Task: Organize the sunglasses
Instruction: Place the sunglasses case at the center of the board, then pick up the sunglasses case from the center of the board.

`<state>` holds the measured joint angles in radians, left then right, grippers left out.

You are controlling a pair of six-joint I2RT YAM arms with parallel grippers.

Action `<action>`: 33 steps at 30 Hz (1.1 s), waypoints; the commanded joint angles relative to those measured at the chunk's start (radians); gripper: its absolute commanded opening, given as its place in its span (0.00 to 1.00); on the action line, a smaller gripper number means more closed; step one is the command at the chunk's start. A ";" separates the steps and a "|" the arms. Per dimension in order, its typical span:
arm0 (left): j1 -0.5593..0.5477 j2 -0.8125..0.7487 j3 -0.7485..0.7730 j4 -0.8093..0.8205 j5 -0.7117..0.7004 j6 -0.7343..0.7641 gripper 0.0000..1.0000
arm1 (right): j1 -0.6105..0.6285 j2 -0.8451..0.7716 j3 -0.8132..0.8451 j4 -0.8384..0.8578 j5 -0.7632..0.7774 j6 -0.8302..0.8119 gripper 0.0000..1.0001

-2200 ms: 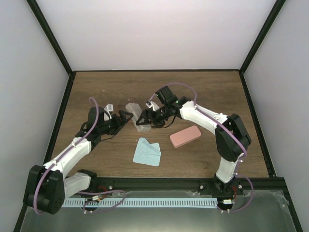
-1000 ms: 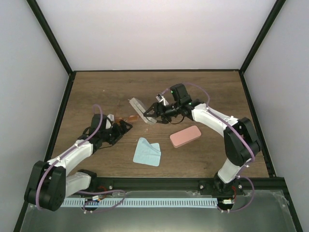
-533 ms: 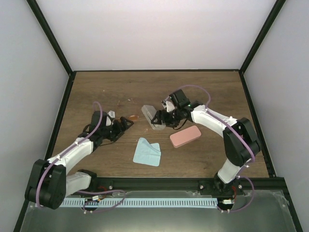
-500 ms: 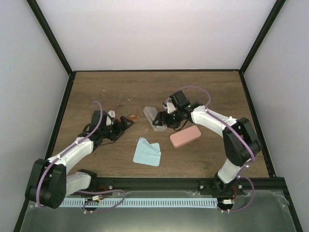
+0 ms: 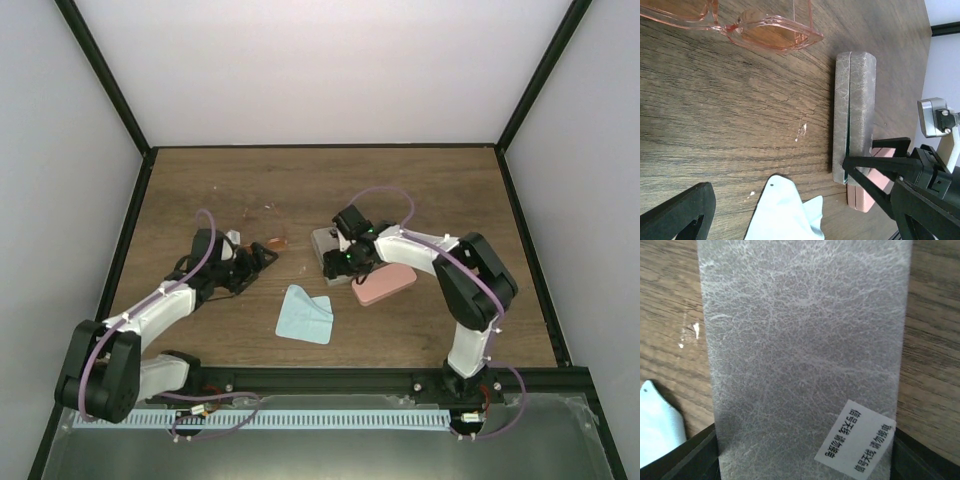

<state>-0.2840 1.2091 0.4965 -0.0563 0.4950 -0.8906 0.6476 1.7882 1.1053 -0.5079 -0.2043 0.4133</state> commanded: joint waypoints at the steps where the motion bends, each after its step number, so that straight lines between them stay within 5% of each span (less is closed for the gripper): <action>1: 0.000 0.003 0.015 -0.007 -0.001 0.026 0.98 | 0.021 0.081 0.045 -0.059 0.097 -0.025 0.60; 16: 0.001 0.007 -0.020 -0.001 0.008 0.038 0.98 | 0.025 0.167 0.189 -0.108 0.187 -0.041 0.89; 26: 0.000 0.014 -0.031 -0.003 0.012 0.047 0.98 | 0.025 0.188 0.246 -0.118 0.186 -0.044 0.83; 33: 0.000 0.016 -0.042 0.002 0.014 0.047 0.98 | 0.025 0.174 0.273 -0.118 0.188 -0.047 0.89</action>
<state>-0.2840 1.2213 0.4686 -0.0616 0.4992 -0.8581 0.6720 1.9591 1.3308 -0.6136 -0.0326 0.3744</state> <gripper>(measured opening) 0.982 0.882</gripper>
